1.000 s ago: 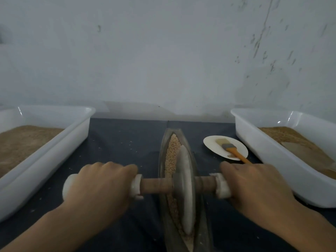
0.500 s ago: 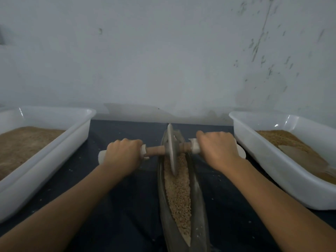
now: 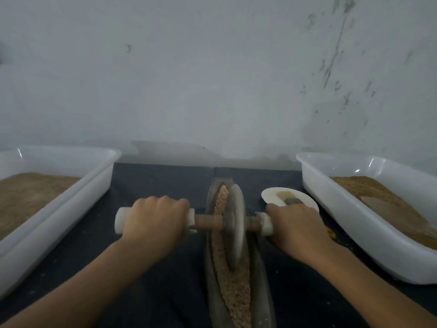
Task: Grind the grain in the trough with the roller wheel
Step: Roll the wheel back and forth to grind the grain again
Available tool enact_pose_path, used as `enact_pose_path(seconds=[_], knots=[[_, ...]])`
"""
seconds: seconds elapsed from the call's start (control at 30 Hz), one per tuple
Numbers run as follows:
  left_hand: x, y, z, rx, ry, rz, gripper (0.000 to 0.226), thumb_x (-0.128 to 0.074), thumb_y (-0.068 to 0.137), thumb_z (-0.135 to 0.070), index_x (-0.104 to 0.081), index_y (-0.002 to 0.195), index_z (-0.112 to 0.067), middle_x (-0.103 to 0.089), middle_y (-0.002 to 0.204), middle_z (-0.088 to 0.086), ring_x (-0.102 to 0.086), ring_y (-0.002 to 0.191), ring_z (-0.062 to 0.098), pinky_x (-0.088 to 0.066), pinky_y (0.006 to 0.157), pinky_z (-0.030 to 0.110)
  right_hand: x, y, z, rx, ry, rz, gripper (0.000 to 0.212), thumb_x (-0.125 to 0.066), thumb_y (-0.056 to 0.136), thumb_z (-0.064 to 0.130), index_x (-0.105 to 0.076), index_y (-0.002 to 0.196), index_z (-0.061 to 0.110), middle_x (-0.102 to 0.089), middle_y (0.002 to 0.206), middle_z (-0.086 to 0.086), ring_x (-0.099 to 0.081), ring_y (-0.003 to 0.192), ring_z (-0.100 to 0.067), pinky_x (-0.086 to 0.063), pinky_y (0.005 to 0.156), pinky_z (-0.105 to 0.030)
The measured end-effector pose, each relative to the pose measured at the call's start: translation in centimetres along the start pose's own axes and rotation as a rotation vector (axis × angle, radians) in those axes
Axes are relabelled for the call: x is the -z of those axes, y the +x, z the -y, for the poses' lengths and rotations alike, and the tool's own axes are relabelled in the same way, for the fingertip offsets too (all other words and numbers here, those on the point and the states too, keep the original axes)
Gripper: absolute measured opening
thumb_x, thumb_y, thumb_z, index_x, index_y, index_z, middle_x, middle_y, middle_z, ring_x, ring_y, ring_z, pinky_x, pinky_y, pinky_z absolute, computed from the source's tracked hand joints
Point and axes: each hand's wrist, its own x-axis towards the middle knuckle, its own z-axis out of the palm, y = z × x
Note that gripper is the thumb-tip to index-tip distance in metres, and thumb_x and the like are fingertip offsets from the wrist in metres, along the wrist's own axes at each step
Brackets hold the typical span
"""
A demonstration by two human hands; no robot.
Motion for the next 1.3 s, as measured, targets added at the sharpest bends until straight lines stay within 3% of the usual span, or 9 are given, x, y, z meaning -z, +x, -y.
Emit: enact_pose_path(seconds=[0.13, 0.27, 0.37, 0.53, 0.7, 0.87, 1.0, 1.1, 1.3], knots=[[-1.1, 4.5, 0.2, 0.039, 0.021, -0.044, 0.027, -0.063, 0.081, -0.046, -0.039, 0.081, -0.033, -0.057, 0.08, -0.008, -0.05, 0.068, 0.016, -0.032, 0.06, 0.033, -2.0, 4.2, -0.7, -0.057, 0.034, -0.058, 0.029, -0.058, 0.082, 0.04, -0.031, 0.078, 0.029, -0.055, 0.076, 0.004, -0.051, 0.067, -0.02, -0.046, 0.063, -0.036], [-1.3, 2.9, 0.2, 0.021, 0.049, -0.049, 0.025, -0.059, 0.082, -0.043, -0.037, 0.08, -0.033, -0.048, 0.071, -0.01, -0.048, 0.065, 0.015, -0.031, 0.058, 0.031, -1.9, 2.6, -0.6, -0.021, -0.011, -0.122, 0.031, -0.064, 0.079, 0.04, -0.034, 0.079, 0.03, -0.048, 0.065, 0.005, -0.049, 0.061, -0.018, -0.033, 0.055, -0.032], [-0.8, -0.3, 0.0, 0.032, 0.022, 0.002, 0.024, -0.051, 0.085, -0.051, -0.035, 0.081, -0.034, -0.046, 0.071, -0.011, -0.05, 0.066, 0.012, -0.031, 0.059, 0.029, -0.7, -0.3, 0.0, 0.051, 0.003, -0.104, 0.026, -0.068, 0.077, 0.037, -0.045, 0.086, 0.029, -0.06, 0.073, 0.002, -0.057, 0.071, -0.019, -0.029, 0.054, -0.031], [2.0, -4.3, -0.4, 0.022, -0.067, 0.138, 0.027, -0.041, 0.083, -0.063, -0.031, 0.079, -0.038, -0.047, 0.081, -0.011, -0.058, 0.091, 0.01, -0.034, 0.068, 0.03, 1.6, -4.1, 0.5, 0.105, 0.05, -0.039, 0.026, -0.066, 0.079, 0.031, -0.042, 0.086, 0.029, -0.062, 0.085, 0.006, -0.059, 0.074, -0.017, -0.047, 0.06, -0.033], [2.5, -4.1, -0.3, 0.01, -0.049, 0.145, 0.027, -0.041, 0.083, -0.063, -0.034, 0.085, -0.037, -0.051, 0.082, -0.012, -0.049, 0.075, 0.008, -0.032, 0.066, 0.029, 1.5, -4.2, 0.2, 0.106, 0.064, -0.016, 0.026, -0.065, 0.079, 0.034, -0.04, 0.086, 0.029, -0.062, 0.084, 0.006, -0.06, 0.074, -0.017, -0.05, 0.062, -0.035], [0.3, -0.4, -0.2, 0.05, -0.007, 0.052, 0.022, -0.051, 0.082, -0.058, -0.04, 0.083, -0.038, -0.042, 0.069, -0.013, -0.039, 0.063, 0.007, -0.029, 0.059, 0.026, 0.4, -0.6, 0.1, 0.068, 0.035, -0.089, 0.023, -0.064, 0.083, 0.035, -0.043, 0.088, 0.026, -0.063, 0.082, 0.002, -0.056, 0.072, -0.021, -0.035, 0.058, -0.032], [-1.3, 2.2, 0.3, 0.082, -0.042, 0.004, 0.015, -0.054, 0.083, -0.048, -0.044, 0.081, -0.037, -0.046, 0.067, -0.014, -0.038, 0.056, 0.004, -0.027, 0.053, 0.025, -0.4, 2.2, 0.1, 0.047, 0.041, -0.126, 0.023, -0.064, 0.085, 0.034, -0.047, 0.096, 0.023, -0.06, 0.081, 0.003, -0.053, 0.069, -0.018, -0.041, 0.061, -0.034], [-1.5, 2.8, 0.3, 0.099, -0.069, 0.012, 0.013, -0.054, 0.083, -0.047, -0.046, 0.083, -0.037, -0.047, 0.068, -0.014, -0.039, 0.057, 0.005, -0.029, 0.054, 0.025, -0.3, 3.1, 0.2, 0.045, 0.019, -0.154, 0.024, -0.065, 0.084, 0.031, -0.049, 0.098, 0.02, -0.064, 0.086, -0.001, -0.06, 0.073, -0.02, -0.048, 0.062, -0.037], [-0.2, -0.2, 0.1, 0.033, -0.084, 0.049, 0.017, -0.051, 0.084, -0.052, -0.044, 0.084, -0.036, -0.051, 0.073, -0.013, -0.047, 0.065, 0.005, -0.033, 0.058, 0.025, 0.7, 0.2, 0.1, 0.117, 0.033, -0.112, 0.026, -0.066, 0.083, 0.032, -0.05, 0.099, 0.021, -0.064, 0.087, -0.002, -0.058, 0.075, -0.021, -0.043, 0.064, -0.035]])
